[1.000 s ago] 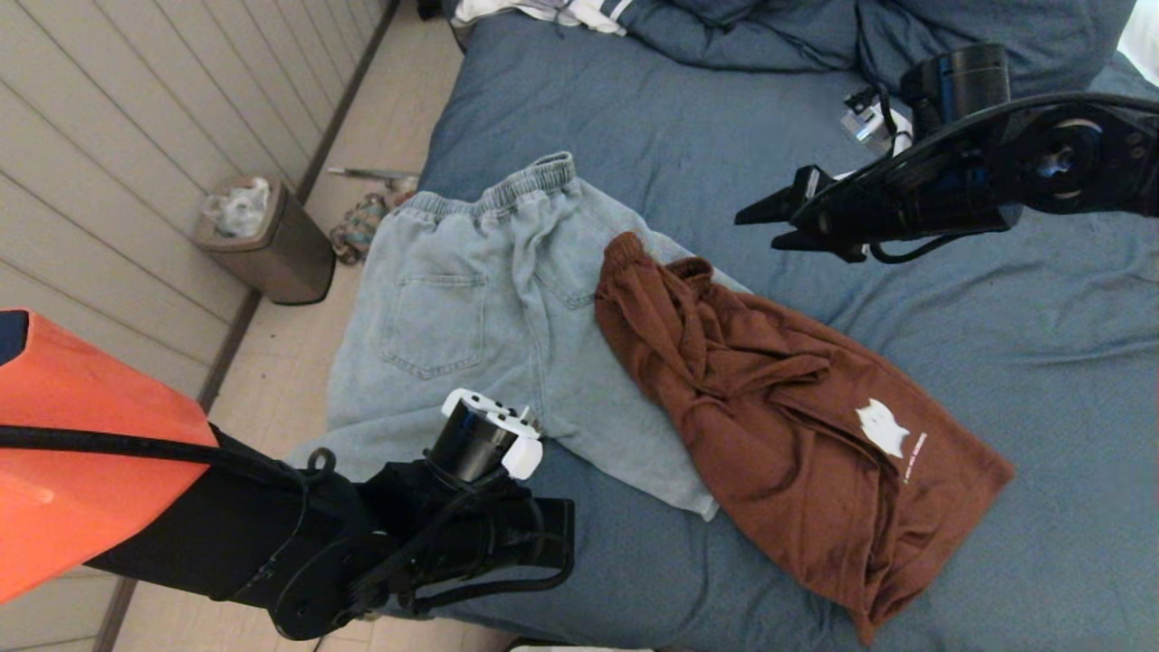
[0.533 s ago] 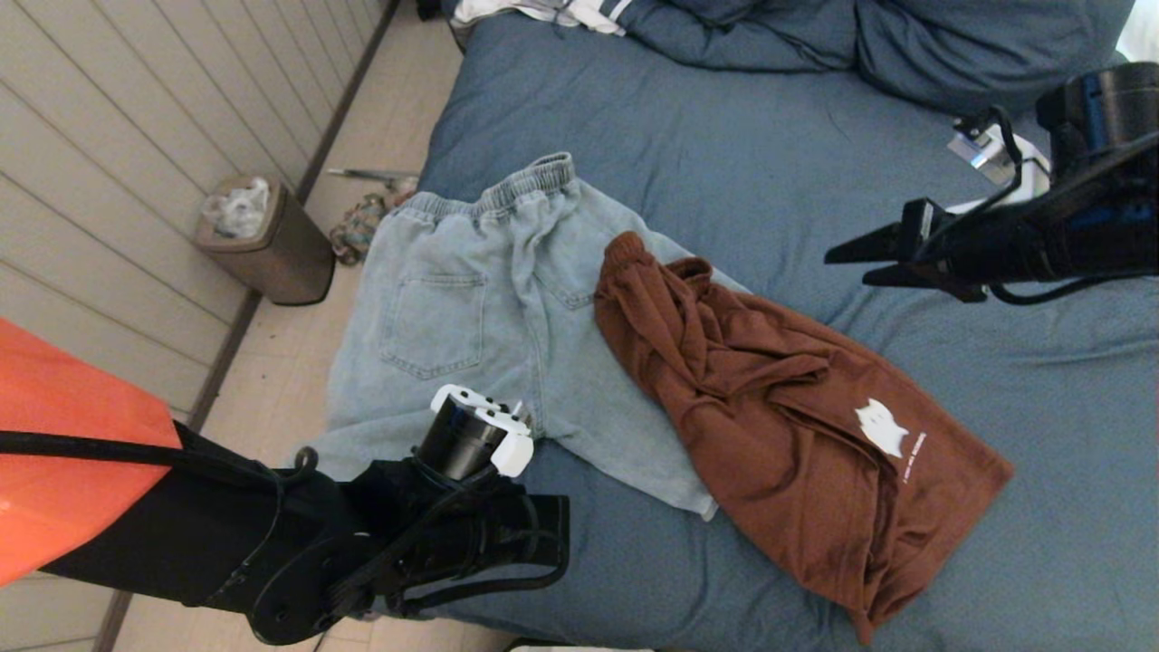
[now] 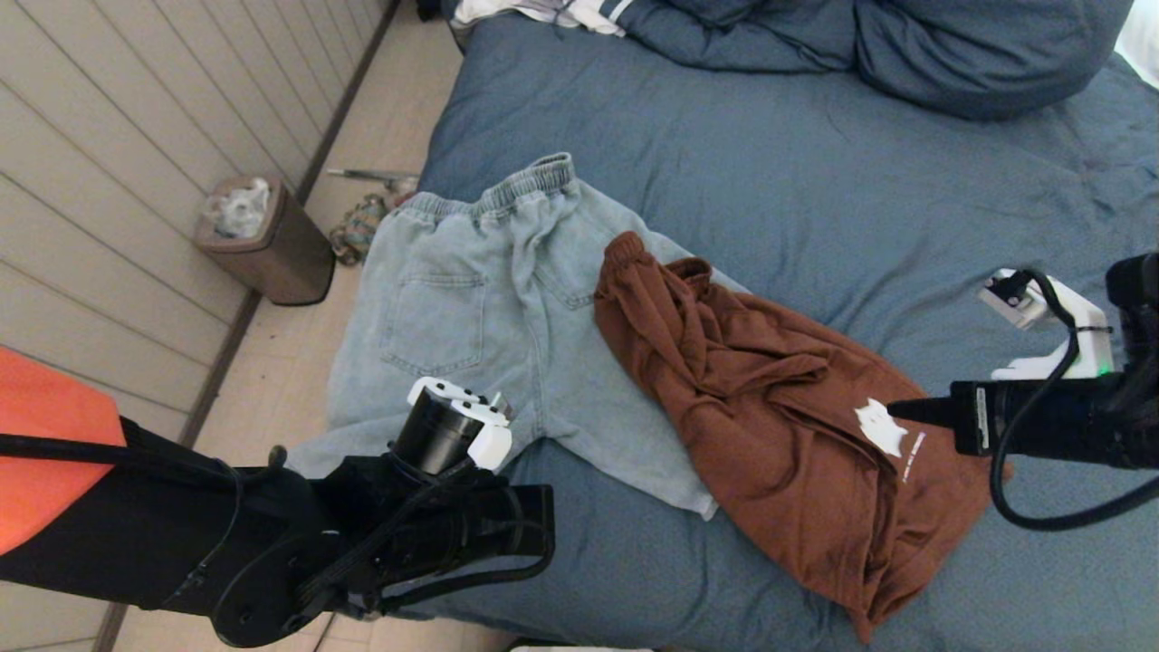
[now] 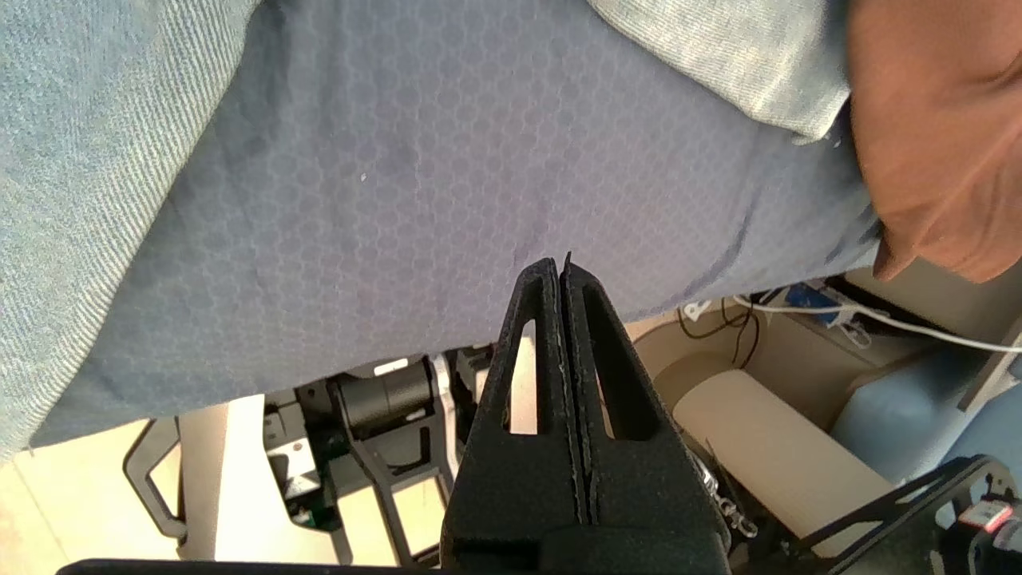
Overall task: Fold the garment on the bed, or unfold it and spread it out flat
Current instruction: Fold the brown shorts
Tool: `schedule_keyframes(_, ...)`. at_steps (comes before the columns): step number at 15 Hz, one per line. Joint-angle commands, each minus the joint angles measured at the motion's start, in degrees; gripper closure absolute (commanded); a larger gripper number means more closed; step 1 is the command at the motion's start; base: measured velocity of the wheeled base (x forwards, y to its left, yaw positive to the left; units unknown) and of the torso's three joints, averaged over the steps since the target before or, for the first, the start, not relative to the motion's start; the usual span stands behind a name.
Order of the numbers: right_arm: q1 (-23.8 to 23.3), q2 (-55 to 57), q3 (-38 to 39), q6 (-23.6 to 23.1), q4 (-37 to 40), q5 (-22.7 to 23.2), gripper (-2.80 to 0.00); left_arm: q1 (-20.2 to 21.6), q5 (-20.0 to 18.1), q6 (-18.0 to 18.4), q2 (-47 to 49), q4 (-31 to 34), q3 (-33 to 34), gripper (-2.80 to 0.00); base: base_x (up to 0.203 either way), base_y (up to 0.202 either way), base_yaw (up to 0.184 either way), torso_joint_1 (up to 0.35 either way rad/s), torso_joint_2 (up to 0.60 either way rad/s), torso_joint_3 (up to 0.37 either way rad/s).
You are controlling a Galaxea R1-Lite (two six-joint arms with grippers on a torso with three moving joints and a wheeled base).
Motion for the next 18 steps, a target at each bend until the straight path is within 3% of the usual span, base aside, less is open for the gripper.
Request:
schedule_keyframes(1,0.0,0.5,5.0,-5.7,-5.7,-3.1,0.00,0.0,0.0,-0.2,0.6,-0.1,0.2,0.00,0.000,0.000,0.000,0.000,0.00,0.000)
schedule_keyframes(2,0.0,1.6,5.4,-6.1,-6.5,-4.5,0.00,0.0,0.0,-0.1,0.7,-0.1,0.2,0.00,0.000,0.000,0.000,0.000,0.00,0.000)
schedule_keyframes(3,0.0,3.0,5.6,-6.4,-7.5,-5.6,-2.80,0.0,0.0,-0.1,0.5,-0.1,0.3,0.00,0.000,0.000,0.000,0.000,0.00,0.000)
schedule_keyframes(11,1.0,16.6,7.6,-5.5,-20.3,-7.0,-2.80,-0.4,-1.2,-0.3,0.5,-0.1,0.8,0.00,0.000,0.000,0.000,0.000,0.00,0.000)
schedule_keyframes(18,0.9,20.9,7.6,-5.0,-24.4,-7.3,-2.80,-0.5,-1.1,-0.2,0.4,-0.1,1.0,0.00,0.000,0.000,0.000,0.000,0.00,0.000)
